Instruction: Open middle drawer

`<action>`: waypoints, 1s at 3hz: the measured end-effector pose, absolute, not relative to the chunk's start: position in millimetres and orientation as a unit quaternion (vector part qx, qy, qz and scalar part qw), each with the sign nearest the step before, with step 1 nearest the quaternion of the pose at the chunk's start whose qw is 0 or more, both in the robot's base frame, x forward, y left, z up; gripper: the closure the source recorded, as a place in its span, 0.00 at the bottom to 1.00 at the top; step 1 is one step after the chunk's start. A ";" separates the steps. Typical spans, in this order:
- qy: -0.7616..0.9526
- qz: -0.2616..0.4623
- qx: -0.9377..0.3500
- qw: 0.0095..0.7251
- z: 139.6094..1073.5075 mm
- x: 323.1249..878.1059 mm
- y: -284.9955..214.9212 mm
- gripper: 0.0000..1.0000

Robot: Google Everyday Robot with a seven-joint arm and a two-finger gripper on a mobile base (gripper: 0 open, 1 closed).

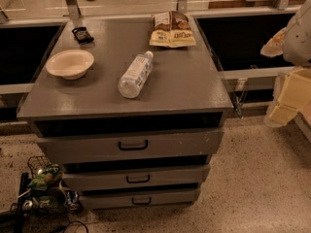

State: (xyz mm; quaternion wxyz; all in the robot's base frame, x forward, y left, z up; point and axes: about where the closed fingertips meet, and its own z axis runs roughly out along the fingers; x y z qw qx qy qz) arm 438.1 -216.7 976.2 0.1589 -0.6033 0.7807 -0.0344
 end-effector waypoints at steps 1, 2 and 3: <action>0.781 -0.034 -0.603 0.159 976.2 438.1 -216.6 0.36; 0.781 -0.034 -0.603 0.159 976.2 438.1 -216.6 0.67; 0.781 -0.034 -0.603 0.159 976.2 438.1 -216.6 0.90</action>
Offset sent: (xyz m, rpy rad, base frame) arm 0.0000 0.0000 0.0000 0.0000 0.0000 0.0000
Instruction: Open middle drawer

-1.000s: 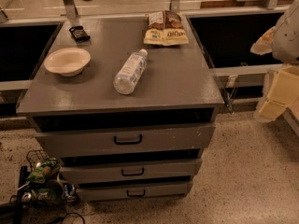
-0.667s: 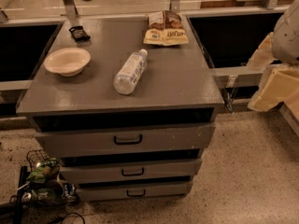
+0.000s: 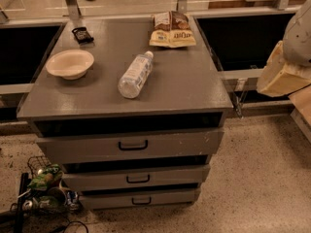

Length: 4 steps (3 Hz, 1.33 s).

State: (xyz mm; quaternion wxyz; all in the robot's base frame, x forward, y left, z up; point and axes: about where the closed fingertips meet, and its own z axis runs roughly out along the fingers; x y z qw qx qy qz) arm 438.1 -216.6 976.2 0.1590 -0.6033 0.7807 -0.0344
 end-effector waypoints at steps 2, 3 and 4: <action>0.800 0.035 -0.580 0.150 905.2 408.5 -202.6 1.00; 0.802 0.057 -0.580 0.129 859.1 400.0 -201.2 1.00; 0.804 0.071 -0.582 0.100 815.0 395.3 -202.3 1.00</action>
Offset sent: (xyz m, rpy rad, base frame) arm -0.0454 0.0210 -0.1287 0.1656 0.1902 -0.0559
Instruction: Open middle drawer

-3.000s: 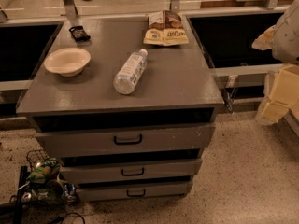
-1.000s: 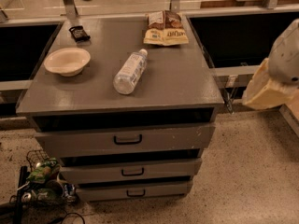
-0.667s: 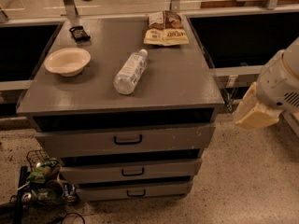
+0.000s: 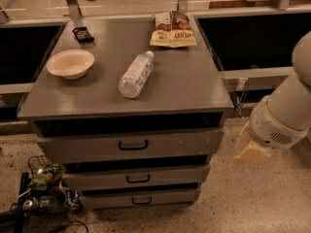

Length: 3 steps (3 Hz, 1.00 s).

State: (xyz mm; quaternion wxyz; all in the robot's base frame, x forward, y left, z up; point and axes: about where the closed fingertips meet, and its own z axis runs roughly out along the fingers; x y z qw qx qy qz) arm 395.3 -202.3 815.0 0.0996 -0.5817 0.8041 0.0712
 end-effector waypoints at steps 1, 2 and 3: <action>0.804 0.086 -0.585 0.062 759.0 399.9 -200.7 1.00; 0.805 0.088 -0.584 0.045 713.2 416.6 -195.3 1.00; 0.808 0.113 -0.577 0.031 652.2 442.7 -192.8 1.00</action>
Offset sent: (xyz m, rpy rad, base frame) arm 0.0434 0.0131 -0.1574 -0.0530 0.1427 0.0123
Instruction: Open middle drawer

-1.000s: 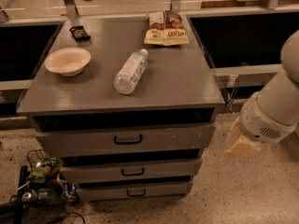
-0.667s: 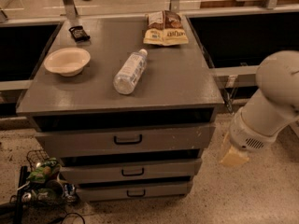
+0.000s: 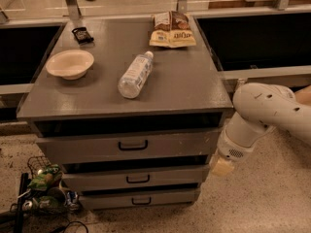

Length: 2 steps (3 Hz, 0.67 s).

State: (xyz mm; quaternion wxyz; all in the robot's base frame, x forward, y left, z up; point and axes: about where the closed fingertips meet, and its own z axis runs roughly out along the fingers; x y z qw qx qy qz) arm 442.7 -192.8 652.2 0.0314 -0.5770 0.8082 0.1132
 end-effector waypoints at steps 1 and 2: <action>0.809 0.119 -0.574 0.033 646.0 442.5 -192.1 1.00; 0.811 0.136 -0.567 0.037 629.8 441.7 -190.1 1.00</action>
Offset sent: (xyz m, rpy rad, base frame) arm -0.0001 0.0048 -0.0406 0.0817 0.0307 -0.0379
